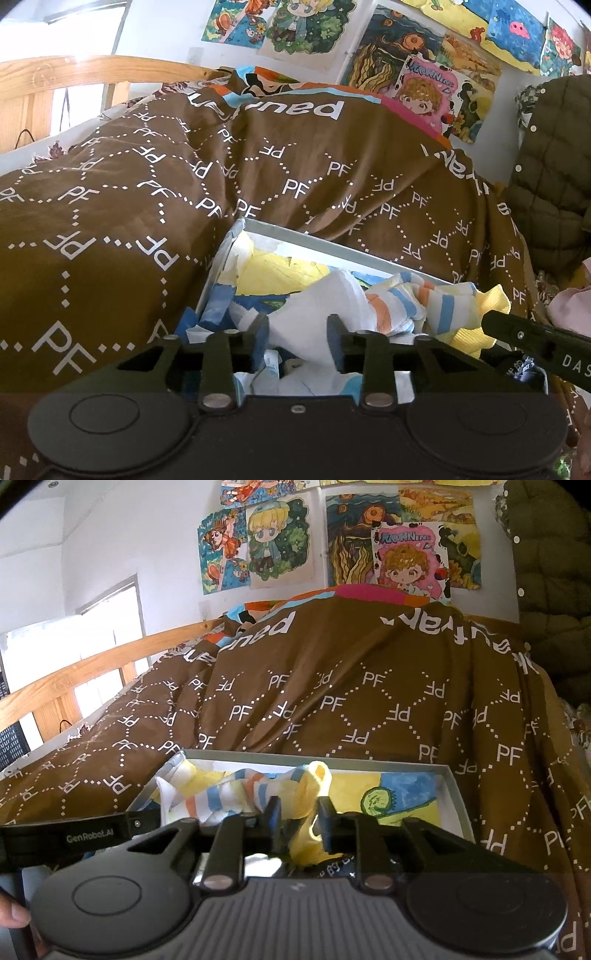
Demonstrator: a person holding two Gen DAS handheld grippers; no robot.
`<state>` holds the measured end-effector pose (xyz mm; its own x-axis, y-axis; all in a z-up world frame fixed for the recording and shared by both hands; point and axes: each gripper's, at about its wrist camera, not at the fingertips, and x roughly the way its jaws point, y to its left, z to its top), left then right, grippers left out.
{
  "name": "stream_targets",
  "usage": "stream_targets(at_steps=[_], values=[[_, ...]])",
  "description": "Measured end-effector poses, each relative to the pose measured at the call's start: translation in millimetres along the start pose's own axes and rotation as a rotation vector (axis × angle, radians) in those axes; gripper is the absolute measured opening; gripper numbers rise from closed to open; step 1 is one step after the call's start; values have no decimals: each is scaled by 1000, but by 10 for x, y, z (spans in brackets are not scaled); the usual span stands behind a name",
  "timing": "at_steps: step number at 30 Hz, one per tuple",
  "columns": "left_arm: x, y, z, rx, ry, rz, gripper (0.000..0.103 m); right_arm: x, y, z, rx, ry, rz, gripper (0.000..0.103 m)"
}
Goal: Organize soft objects
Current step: 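Lower and release the white cloth with the left tool while the right tool releases the towel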
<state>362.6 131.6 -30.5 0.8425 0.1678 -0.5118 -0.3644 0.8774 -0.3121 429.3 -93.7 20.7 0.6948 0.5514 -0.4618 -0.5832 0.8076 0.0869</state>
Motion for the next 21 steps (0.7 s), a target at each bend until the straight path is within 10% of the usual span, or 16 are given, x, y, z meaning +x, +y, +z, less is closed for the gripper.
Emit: stream_targets(at_steps=[21], values=[[-464,-114,55,-3,-111,17,100,-416,9,93,27,-66,-65,94]])
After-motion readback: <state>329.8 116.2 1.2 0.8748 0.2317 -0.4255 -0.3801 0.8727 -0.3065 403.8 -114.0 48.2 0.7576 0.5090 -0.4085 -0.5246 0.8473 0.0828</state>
